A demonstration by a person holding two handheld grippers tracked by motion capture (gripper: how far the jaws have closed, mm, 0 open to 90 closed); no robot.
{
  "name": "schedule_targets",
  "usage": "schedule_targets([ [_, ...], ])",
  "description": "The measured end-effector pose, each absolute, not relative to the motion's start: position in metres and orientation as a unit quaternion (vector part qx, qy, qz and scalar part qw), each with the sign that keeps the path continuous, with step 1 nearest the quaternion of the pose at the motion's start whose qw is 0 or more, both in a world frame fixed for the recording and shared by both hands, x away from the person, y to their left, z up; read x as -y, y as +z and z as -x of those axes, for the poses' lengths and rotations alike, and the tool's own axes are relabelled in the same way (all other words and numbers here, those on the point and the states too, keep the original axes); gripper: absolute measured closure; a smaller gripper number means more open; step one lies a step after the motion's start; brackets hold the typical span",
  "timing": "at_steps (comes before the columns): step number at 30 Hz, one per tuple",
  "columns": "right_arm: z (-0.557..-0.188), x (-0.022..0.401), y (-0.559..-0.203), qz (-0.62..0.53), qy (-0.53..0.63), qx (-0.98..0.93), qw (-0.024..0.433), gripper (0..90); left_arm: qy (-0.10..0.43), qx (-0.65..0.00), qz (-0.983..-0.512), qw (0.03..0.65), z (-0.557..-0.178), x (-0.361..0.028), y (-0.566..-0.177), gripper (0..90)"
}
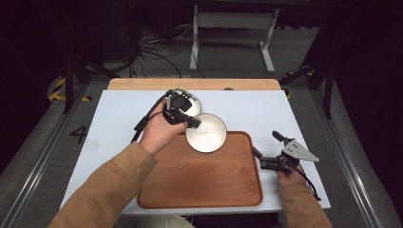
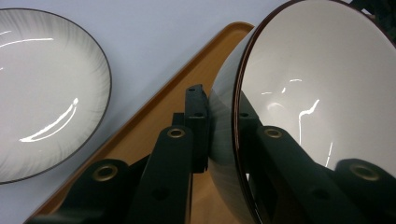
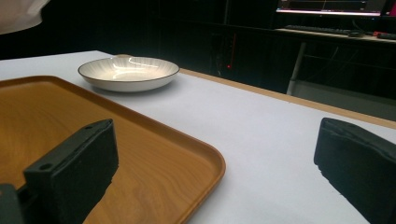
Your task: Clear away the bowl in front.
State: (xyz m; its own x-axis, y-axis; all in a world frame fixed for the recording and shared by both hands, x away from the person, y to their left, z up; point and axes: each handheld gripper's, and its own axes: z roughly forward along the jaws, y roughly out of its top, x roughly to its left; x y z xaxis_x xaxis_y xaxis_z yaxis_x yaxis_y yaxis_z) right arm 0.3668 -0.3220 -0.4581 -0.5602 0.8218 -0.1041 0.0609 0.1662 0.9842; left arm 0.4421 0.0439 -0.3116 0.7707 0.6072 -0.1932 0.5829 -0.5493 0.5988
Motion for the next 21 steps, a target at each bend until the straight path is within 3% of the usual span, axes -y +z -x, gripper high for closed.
schedule_targets([
  [21,-0.361,0.332,-0.461,-0.328,0.604,-0.641,0.341,0.0,0.009,-0.309,-0.9,0.308,-0.426,-0.03,-0.321,82.0],
])
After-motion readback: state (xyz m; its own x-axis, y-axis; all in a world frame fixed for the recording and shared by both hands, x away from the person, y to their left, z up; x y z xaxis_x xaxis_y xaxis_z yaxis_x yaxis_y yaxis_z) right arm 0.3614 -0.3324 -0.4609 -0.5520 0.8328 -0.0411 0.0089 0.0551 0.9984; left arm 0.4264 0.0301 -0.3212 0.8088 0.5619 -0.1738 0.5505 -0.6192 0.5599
